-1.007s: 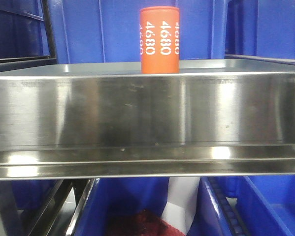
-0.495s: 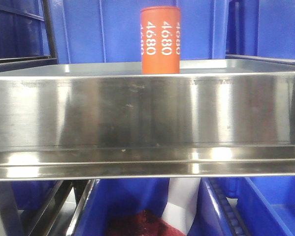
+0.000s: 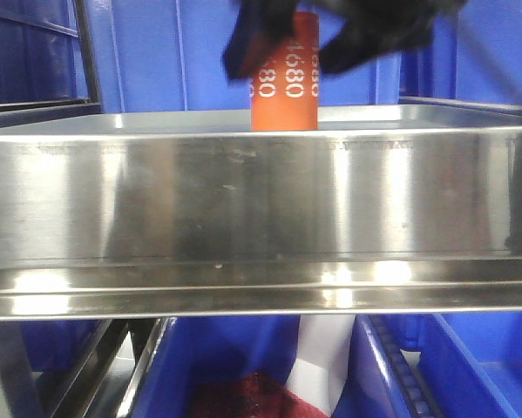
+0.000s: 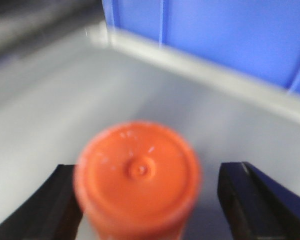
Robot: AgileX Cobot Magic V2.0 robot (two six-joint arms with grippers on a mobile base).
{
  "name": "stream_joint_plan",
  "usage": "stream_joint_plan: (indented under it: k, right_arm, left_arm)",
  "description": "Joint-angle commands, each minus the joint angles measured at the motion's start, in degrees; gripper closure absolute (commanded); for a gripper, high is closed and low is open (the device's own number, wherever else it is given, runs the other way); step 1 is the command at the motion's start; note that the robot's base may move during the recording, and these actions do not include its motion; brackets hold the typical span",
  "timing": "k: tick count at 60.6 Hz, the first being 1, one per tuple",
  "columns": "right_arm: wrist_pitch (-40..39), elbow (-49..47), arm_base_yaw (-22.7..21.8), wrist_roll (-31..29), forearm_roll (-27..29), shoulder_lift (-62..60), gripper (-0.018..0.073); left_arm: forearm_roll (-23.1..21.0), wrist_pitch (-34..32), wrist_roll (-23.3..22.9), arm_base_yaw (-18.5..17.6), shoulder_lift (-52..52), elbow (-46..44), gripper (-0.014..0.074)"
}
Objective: Grab orange capacitor from left shelf to right conveyor
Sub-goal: 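Close the right gripper on the cylinder top and lift it up, then hold the cylinder in the right gripper and retract the arm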
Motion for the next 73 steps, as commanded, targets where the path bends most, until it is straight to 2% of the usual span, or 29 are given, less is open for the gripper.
stream_joint_plan:
  k: [1, 3, 5, 6, 7, 10, 15, 23, 33, 47, 59, 67, 73]
  right_arm:
    - [-4.63, -2.21, 0.03, 0.23, 0.63, -0.47, 0.0023]
    - [-4.63, -2.21, 0.03, 0.23, 1.08, -0.33, 0.01]
    - [-4.58, -2.21, 0.03, 0.23, 1.6, -0.16, 0.023]
    - [-4.56, -2.21, 0.03, 0.23, 1.67, -0.16, 0.0258]
    - [-4.44, -2.21, 0.03, 0.23, 1.73, -0.16, 0.0349]
    - [-4.32, -2.21, 0.03, 0.23, 1.73, -0.16, 0.0543]
    - [-4.44, -2.21, 0.03, 0.29, 1.89, -0.16, 0.0462]
    - [-3.78, -2.21, 0.03, 0.29, 1.95, -0.89, 0.0517]
    - [-2.02, -2.21, 0.09, 0.29, 1.95, -5.98, 0.051]
    - [1.78, -2.08, 0.09, 0.16, 1.89, -20.13, 0.0511]
    - [8.09, -1.59, 0.09, -0.37, 1.85, -31.47, 0.0511]
    - [9.35, 2.26, 0.09, -3.3, 1.85, -38.96, 0.0511]
    - [9.09, 6.97, 0.09, -3.3, 1.96, -45.79, 0.0511]
  left_arm:
    - [-0.08, -5.07, 0.0, 0.02, -0.53, 1.25, 0.0722]
    - [-0.08, -5.07, 0.0, 0.02, -0.53, 1.25, 0.0722]
    - [-0.08, -5.07, 0.0, 0.02, -0.53, 1.25, 0.0722]
    - [-0.08, -5.07, 0.0, 0.02, -0.53, 1.25, 0.0722]
    - [-0.08, -5.07, 0.0, 0.02, -0.53, 1.25, 0.0722]
    - [-0.08, -5.07, 0.0, 0.02, -0.53, 1.25, 0.0722]
    - [-0.08, -5.07, 0.0, 0.02, -0.53, 1.25, 0.0722]
    - [-0.08, -5.07, 0.0, 0.02, -0.53, 1.25, 0.0722]
    - [-0.08, -5.07, 0.0, 0.02, -0.53, 1.25, 0.0722]
    - [-0.08, -5.07, 0.0, 0.02, -0.53, 1.25, 0.0722]
    - [-0.08, -5.07, 0.0, 0.02, -0.53, 1.25, 0.0722]
    - [-0.08, -5.07, 0.0, 0.02, -0.53, 1.25, 0.0722]
    - [-0.08, -5.07, 0.0, 0.02, -0.53, 1.25, 0.0722]
